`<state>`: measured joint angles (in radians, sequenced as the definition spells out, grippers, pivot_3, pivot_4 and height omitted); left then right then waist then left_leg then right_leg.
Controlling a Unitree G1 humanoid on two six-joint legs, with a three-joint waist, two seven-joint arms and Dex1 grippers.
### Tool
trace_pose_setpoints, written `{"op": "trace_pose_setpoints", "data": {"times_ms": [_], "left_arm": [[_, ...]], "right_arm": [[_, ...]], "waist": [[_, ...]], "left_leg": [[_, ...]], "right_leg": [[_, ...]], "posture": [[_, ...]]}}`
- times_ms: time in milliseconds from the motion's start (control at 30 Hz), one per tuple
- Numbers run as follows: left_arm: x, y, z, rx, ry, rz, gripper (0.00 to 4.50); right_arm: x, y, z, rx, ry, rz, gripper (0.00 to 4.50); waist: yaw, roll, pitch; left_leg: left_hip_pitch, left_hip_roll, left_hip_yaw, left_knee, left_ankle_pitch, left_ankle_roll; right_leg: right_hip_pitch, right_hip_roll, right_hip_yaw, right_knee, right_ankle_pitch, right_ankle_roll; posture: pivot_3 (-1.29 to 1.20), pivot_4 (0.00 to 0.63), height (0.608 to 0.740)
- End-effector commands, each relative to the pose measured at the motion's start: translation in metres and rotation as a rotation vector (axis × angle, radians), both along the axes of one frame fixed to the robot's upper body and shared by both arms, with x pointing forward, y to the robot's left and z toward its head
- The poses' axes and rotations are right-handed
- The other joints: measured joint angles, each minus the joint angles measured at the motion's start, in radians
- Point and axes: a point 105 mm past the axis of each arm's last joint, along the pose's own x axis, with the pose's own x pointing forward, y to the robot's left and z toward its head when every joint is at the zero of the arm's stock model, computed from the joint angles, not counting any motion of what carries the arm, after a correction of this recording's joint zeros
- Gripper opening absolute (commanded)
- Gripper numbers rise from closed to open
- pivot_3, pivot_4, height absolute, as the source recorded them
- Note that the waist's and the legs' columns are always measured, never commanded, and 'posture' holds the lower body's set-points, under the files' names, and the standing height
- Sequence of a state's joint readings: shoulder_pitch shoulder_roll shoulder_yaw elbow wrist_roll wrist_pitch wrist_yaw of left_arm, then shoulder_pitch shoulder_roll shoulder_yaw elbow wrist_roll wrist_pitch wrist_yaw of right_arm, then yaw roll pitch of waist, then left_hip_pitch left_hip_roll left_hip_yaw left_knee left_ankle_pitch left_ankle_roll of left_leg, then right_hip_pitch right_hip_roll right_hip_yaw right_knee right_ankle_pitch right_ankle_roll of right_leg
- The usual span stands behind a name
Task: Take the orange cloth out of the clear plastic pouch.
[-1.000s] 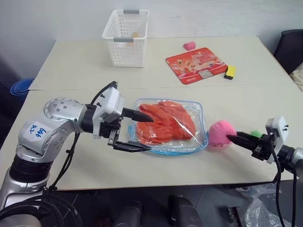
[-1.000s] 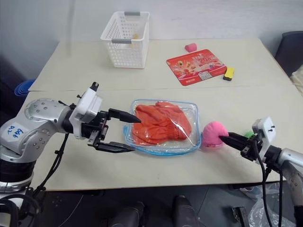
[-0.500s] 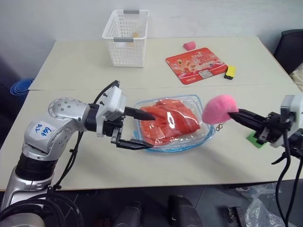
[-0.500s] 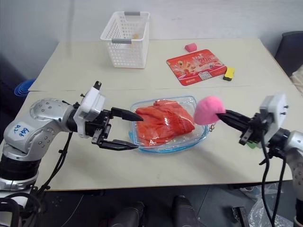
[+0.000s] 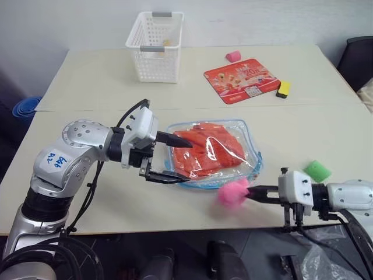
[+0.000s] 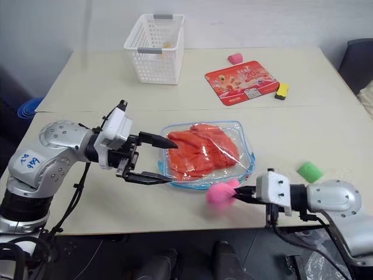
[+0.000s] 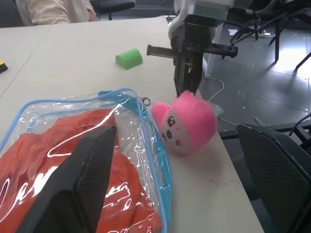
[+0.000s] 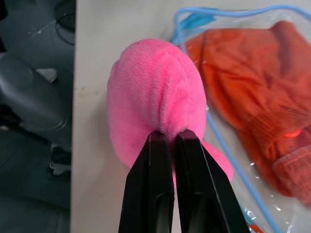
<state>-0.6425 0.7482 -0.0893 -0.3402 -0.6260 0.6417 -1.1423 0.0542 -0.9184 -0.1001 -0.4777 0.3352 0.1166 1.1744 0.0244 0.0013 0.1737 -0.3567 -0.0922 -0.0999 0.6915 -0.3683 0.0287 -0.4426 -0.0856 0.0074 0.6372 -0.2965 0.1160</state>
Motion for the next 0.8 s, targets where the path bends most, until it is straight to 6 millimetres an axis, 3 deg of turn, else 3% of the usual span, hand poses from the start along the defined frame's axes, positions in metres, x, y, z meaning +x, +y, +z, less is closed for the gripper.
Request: {"op": "trace_pose_setpoints", "data": {"times_ms": [33, 67, 100, 300, 500, 667, 800], "left_arm": [[-0.003, -0.002, 0.002, -0.002, -0.037, -0.007, 4.15], [-0.003, -0.002, 0.002, -0.001, -0.036, -0.006, 4.15], [-0.003, -0.002, 0.001, 0.001, -0.035, -0.006, 4.15], [-0.003, -0.009, -0.013, 0.036, -0.026, -0.027, 4.15], [-0.007, -0.026, -0.017, 0.037, 0.007, -0.116, 4.15], [-0.012, -0.049, -0.028, 0.084, 0.066, -0.213, 4.15], [-0.009, -0.067, -0.058, 0.206, 0.106, -0.192, 4.15]], "right_arm": [[-0.004, 0.005, -0.006, -0.047, -0.024, 0.036, 0.04], [-0.004, 0.008, -0.007, -0.043, -0.023, 0.033, 0.04], [-0.003, 0.01, -0.008, -0.04, -0.023, 0.031, 0.52], [0.0, 0.013, -0.01, -0.014, -0.01, -0.006, 2.34], [-0.006, 0.008, 0.012, 0.019, -0.025, -0.046, 4.31], [-0.013, -0.008, 0.04, 0.016, -0.041, -0.092, 4.31], [-0.016, -0.019, 0.053, -0.009, -0.038, -0.114, 4.31]], "waist": [[-0.001, 0.0, 0.0], [-0.001, 0.0, 0.0], [-0.001, 0.0, 0.0], [0.001, 0.0, 0.0], [0.002, 0.0, 0.0], [0.007, 0.0, 0.0], [0.003, -0.001, 0.0]], "left_leg": [[0.0, 0.0, 0.0, 0.0, 0.0, 0.0], [0.0, 0.0, 0.0, 0.0, 0.0, 0.0], [0.0, 0.0, 0.0, 0.0, 0.0, 0.0], [0.0, 0.0, 0.0, 0.0, 0.0, 0.0], [0.0, 0.0, 0.0, 0.0, 0.0, 0.0], [0.0, -0.001, 0.0, 0.002, 0.0, 0.0], [0.0, 0.0, 0.0, 0.002, 0.0, 0.0]], "right_leg": [[0.0, 0.0, 0.0, 0.0, 0.0, 0.0], [0.0, 0.0, 0.0, 0.0, 0.0, 0.0], [0.0, 0.0, 0.0, 0.0, 0.0, 0.0], [0.0, 0.0, 0.0, 0.0, 0.0, 0.0], [0.0, 0.0, 0.0, 0.0, 0.0, 0.0], [0.001, 0.0, 0.0, 0.0, 0.0, 0.0], [0.001, 0.0, 0.0, 0.0, 0.0, 0.0]], "posture": [[0.0, 0.15, 0.74], [0.0, 0.15, 0.74], [0.0, 0.15, 0.74], [0.0, 0.15, 0.74], [0.0, 0.15, 0.74], [0.0, 0.15, 0.74], [0.0, 0.15, 0.74]]}}
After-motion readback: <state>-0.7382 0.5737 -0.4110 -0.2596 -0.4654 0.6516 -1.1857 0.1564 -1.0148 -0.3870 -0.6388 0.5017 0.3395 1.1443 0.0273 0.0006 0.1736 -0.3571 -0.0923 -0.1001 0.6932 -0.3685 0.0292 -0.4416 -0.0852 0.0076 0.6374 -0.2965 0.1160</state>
